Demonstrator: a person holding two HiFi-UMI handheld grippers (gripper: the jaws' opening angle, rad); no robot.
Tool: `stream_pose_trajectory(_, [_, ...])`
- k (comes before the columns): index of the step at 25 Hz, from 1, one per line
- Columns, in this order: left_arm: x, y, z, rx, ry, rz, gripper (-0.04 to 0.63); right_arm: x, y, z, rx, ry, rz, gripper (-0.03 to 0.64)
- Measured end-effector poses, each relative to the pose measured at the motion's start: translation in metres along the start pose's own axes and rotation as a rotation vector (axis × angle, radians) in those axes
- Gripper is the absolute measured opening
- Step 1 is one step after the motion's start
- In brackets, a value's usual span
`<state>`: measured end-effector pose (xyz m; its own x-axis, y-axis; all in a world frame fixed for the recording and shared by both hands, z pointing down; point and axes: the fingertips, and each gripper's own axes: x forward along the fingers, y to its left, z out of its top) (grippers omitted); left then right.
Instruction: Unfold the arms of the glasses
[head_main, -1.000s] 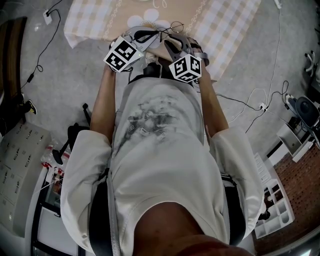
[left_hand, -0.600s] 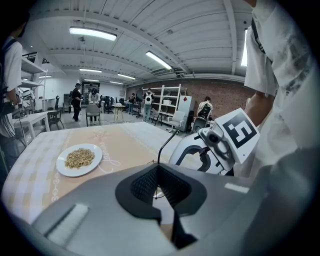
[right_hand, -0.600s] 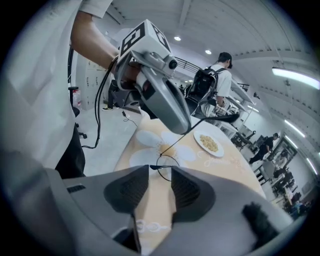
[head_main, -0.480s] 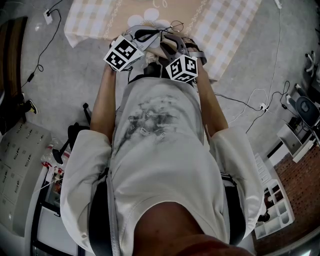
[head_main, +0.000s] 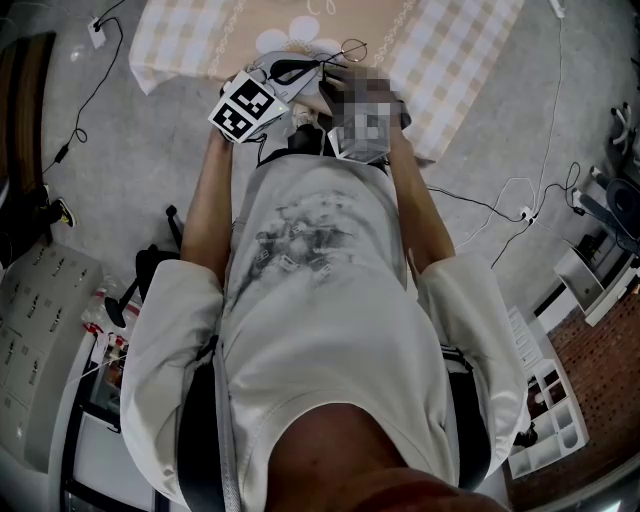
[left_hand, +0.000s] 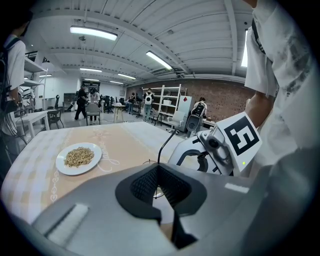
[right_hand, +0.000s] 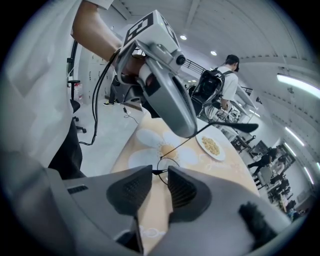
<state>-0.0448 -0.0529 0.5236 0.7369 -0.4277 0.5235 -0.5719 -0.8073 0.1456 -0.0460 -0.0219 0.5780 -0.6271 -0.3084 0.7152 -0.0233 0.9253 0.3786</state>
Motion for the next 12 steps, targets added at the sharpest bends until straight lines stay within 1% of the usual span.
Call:
stream_pose_trajectory(5, [-0.0006, 0.0011, 0.0004, 0.001, -0.002, 0.002, 0.006, -0.0016, -0.0027, -0.0008, -0.001, 0.006, -0.016, 0.060])
stream_pose_trajectory(12, [-0.0017, 0.0011, -0.0001, 0.006, -0.004, 0.003, 0.006, -0.0043, -0.0046, 0.0018, 0.006, 0.008, -0.024, 0.048])
